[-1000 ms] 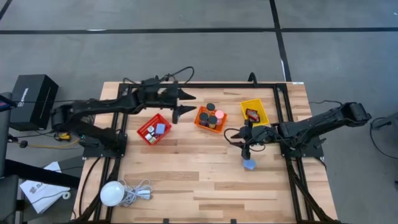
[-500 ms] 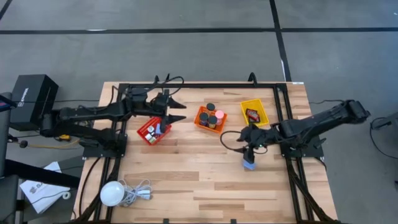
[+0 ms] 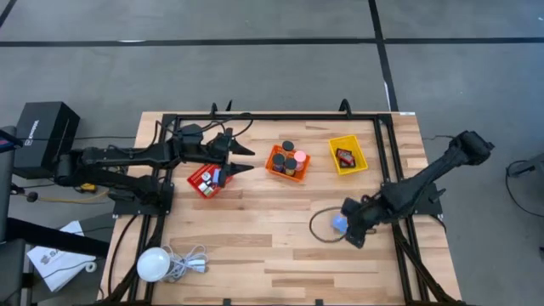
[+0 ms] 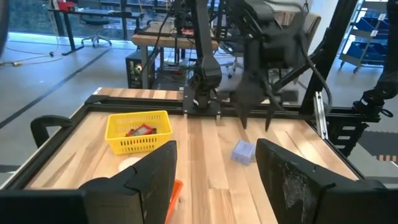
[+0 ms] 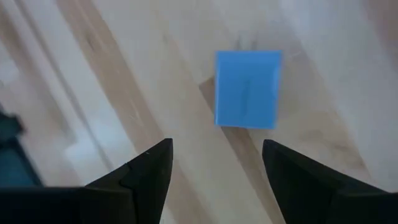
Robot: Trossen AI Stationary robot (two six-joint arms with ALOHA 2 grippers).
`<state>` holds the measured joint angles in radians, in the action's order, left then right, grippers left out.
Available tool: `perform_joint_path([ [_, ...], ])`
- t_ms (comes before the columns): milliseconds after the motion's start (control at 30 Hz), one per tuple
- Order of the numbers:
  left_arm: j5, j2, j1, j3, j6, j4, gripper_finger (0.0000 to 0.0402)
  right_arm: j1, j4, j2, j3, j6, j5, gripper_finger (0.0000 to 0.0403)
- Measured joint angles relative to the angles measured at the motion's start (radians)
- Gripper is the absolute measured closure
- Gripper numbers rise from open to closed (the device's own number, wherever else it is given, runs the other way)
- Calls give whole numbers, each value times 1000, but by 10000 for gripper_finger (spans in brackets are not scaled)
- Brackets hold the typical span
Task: Pick & Place Office items
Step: Put the light blue charger adapter into the red basket
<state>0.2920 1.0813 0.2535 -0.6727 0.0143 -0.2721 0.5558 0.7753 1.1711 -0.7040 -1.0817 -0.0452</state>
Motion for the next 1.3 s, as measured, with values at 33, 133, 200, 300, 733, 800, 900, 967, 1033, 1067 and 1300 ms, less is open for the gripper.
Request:
perform_joint_path([
  [33, 0, 0, 0, 0, -1, -1, 188, 11, -12, 31, 0, 6, 1, 163],
  [133, -12, 0, 0, 0, -2, -7, 188, 13, -20, 124, -18, 35, -1, 163],
  [200, -15, 0, 0, 0, -2, -19, 188, -2, 13, 183, -55, 35, -3, 163],
  [300, -15, 0, 0, 0, -2, -40, 188, -37, 132, 265, -139, 45, 2, 163],
  [733, -15, 0, 0, 0, 2, -52, 188, -148, 259, 537, -342, 364, 173, 163],
  [800, -15, 0, 0, 0, 2, -51, 188, -153, 260, 563, -367, 393, 176, 163],
  [900, -15, 0, 0, 0, 2, -51, 188, -154, 284, 590, -402, 440, 177, 163],
  [967, -15, 0, 0, 0, 2, -52, 188, -162, 316, 601, -420, 441, 175, 163],
  [1033, -15, 0, 0, 0, 2, -50, 188, -171, 335, 603, -428, 415, 161, 163],
  [1067, -15, 0, 0, 0, 2, -51, 188, -174, 344, 603, -429, 395, 152, 163],
  [1300, -15, 0, 0, 0, 16, -51, 188, -192, 362, 603, -428, 373, 159, 163],
])
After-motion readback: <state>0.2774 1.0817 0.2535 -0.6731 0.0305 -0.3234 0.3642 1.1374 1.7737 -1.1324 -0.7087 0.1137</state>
